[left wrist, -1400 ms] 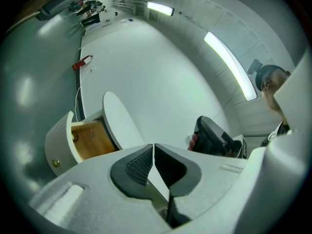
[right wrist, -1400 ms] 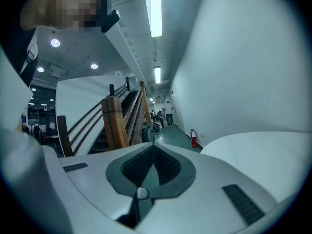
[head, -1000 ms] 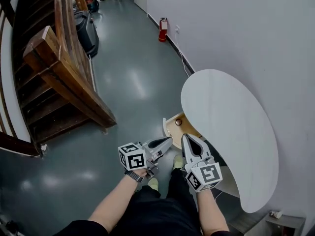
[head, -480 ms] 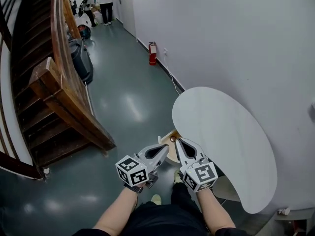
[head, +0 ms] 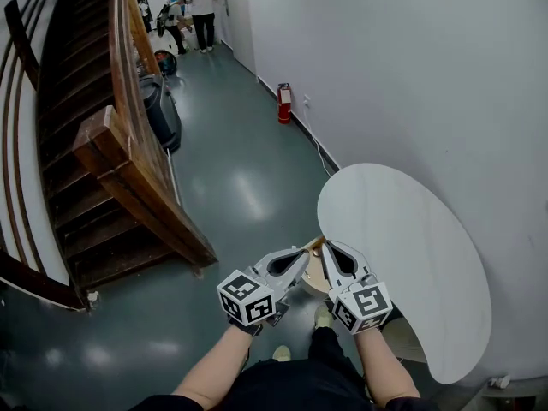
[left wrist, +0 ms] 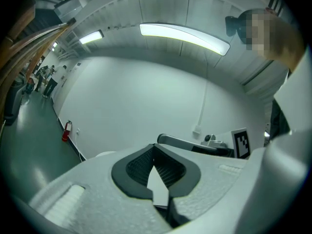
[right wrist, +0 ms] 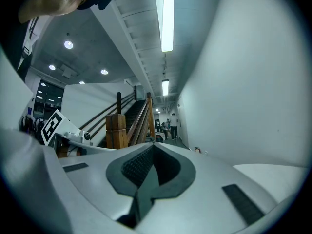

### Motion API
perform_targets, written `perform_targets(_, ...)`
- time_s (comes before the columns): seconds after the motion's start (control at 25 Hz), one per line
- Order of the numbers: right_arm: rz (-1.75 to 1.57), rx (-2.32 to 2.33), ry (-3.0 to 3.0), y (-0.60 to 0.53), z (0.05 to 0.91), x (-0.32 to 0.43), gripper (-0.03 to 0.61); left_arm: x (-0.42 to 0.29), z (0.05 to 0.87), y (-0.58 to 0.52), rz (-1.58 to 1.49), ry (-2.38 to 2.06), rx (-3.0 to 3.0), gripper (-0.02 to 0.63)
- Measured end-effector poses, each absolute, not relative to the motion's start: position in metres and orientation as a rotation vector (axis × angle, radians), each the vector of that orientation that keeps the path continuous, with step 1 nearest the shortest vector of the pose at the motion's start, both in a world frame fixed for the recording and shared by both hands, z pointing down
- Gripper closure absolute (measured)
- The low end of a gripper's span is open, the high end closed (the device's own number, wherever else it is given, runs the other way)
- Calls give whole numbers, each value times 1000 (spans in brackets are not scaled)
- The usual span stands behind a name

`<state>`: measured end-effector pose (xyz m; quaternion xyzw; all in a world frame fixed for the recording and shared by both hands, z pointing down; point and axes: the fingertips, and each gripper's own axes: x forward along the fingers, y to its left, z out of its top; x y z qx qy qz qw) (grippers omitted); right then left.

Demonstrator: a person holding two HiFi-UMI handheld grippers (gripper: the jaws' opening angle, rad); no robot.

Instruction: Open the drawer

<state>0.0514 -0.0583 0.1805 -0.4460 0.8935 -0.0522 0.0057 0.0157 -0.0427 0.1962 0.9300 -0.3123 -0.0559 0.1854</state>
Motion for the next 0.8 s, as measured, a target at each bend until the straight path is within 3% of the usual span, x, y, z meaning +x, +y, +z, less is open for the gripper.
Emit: perform_targets(0.8,-156,-1392,2796,-79,181,39,565,-1,201,-63,-97,-973,2655,604)
